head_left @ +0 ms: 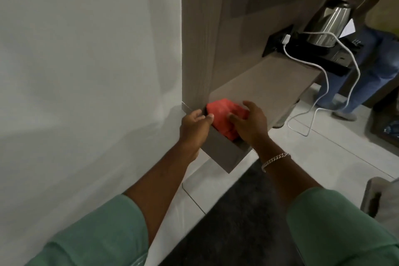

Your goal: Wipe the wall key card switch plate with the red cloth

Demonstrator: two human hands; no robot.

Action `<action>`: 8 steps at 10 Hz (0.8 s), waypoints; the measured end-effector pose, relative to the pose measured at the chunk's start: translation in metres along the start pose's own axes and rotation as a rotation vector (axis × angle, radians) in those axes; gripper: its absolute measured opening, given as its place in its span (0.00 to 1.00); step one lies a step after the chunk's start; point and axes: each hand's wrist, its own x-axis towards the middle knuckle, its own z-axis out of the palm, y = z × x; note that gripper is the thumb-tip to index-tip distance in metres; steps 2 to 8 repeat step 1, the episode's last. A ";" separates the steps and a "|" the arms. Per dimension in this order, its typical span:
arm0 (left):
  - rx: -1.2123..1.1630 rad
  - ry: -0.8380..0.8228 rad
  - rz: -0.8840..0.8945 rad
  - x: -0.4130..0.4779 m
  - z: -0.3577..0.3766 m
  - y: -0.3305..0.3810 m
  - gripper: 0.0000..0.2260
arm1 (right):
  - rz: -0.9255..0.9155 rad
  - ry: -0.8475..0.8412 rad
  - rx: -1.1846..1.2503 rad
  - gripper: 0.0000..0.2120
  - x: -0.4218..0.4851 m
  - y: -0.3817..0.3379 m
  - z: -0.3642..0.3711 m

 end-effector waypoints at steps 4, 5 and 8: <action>0.246 0.097 0.175 -0.009 -0.013 0.018 0.24 | -0.148 0.032 -0.084 0.31 -0.017 -0.020 -0.002; 0.246 0.097 0.175 -0.009 -0.013 0.018 0.24 | -0.148 0.032 -0.084 0.31 -0.017 -0.020 -0.002; 0.246 0.097 0.175 -0.009 -0.013 0.018 0.24 | -0.148 0.032 -0.084 0.31 -0.017 -0.020 -0.002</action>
